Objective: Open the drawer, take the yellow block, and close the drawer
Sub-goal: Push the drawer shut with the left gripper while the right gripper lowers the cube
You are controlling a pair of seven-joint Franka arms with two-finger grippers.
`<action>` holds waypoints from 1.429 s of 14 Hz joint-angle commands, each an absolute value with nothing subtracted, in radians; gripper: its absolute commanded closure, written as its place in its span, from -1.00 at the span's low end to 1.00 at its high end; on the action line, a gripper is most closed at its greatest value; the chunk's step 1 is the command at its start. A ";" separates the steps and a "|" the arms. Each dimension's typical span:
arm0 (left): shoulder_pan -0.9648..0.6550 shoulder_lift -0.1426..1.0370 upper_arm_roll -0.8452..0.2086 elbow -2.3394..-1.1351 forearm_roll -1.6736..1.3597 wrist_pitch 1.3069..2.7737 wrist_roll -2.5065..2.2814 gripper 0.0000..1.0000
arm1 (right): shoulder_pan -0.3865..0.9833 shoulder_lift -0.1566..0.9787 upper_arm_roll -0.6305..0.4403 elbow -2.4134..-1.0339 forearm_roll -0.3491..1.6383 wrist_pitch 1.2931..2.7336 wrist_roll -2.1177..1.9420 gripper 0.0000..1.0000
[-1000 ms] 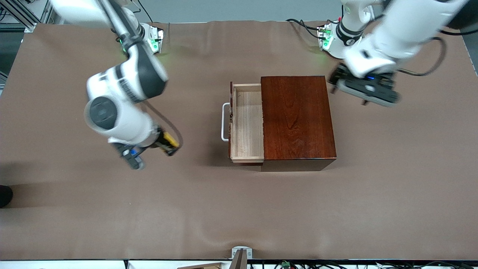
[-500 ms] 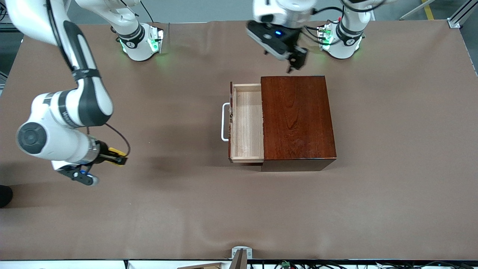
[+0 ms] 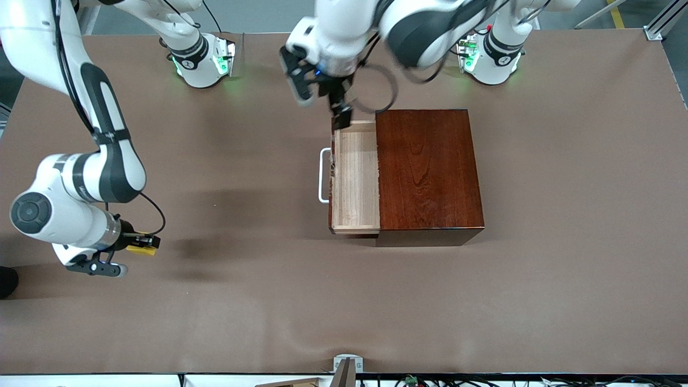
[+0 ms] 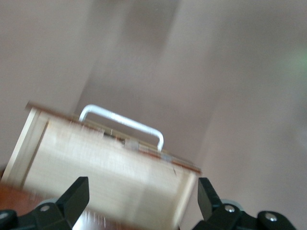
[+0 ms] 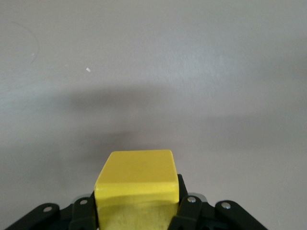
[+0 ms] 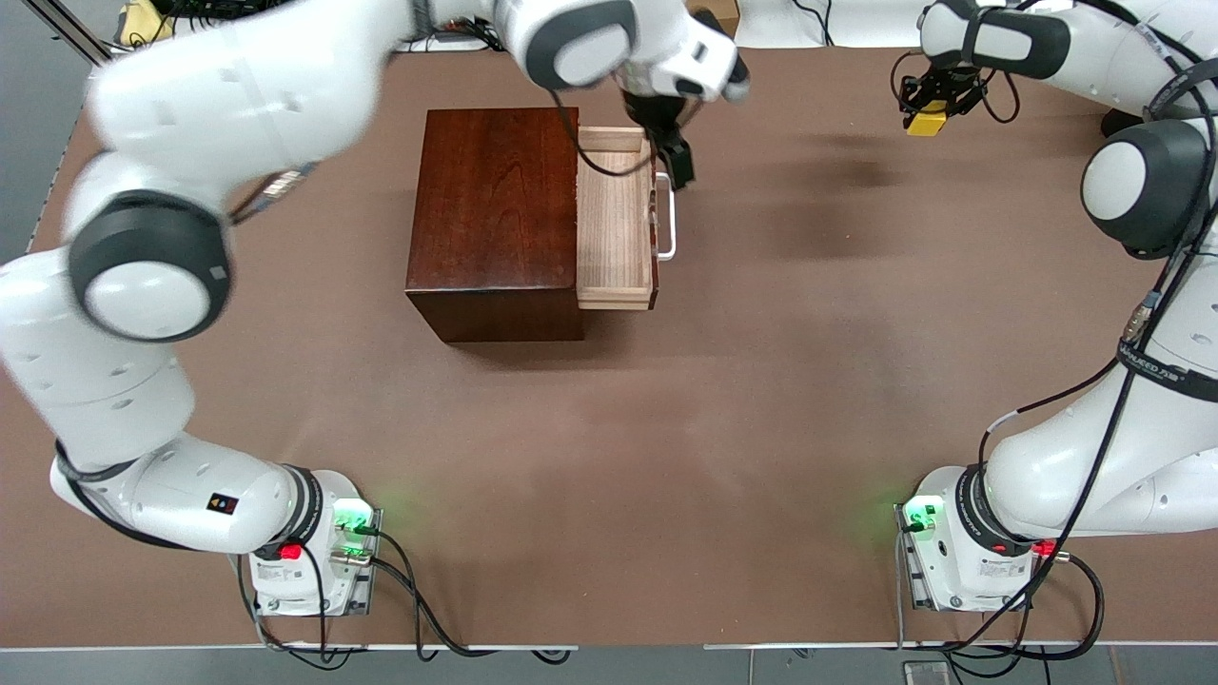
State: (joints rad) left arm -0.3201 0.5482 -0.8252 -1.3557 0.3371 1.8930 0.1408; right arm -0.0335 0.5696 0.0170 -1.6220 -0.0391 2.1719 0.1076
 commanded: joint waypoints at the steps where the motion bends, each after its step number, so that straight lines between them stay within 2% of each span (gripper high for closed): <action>1: -0.409 0.681 -0.749 -1.278 0.391 1.992 0.306 -1.00 | -0.069 0.626 0.038 -1.615 -0.061 2.252 0.072 1.00; 5: -0.540 0.741 -0.545 -1.278 0.388 2.091 0.489 -1.00 | -0.069 0.687 0.038 -1.617 -0.060 2.354 0.071 1.00; 8: -0.542 0.778 -0.528 -1.278 0.388 2.092 0.508 -1.00 | -0.071 0.709 0.038 -1.615 -0.061 2.378 0.025 1.00; 13: -0.525 0.772 -0.508 -1.284 0.391 2.065 0.509 -1.00 | -0.077 0.745 0.038 -1.618 -0.060 2.428 0.025 1.00; 14: -0.520 0.770 -0.508 -1.284 0.394 2.040 0.509 -1.00 | -0.077 0.749 0.040 -1.618 -0.060 2.427 0.025 0.58; 15: -0.520 0.766 -0.508 -1.284 0.396 2.022 0.508 -1.00 | -0.075 0.758 0.038 -1.618 -0.060 2.427 0.023 0.06; 16: -0.515 0.762 -0.508 -1.284 0.397 1.999 0.509 -1.00 | -0.077 0.767 0.038 -1.618 -0.060 2.430 0.023 -0.15; 18: -0.502 0.755 -0.506 -1.284 0.422 1.955 0.509 -1.00 | -0.075 0.767 0.040 -1.617 -0.060 2.430 0.028 -1.00; 20: -0.499 0.746 -0.508 -1.284 0.425 1.892 0.509 -1.00 | -0.075 0.759 0.038 -1.617 -0.060 2.421 0.026 -1.00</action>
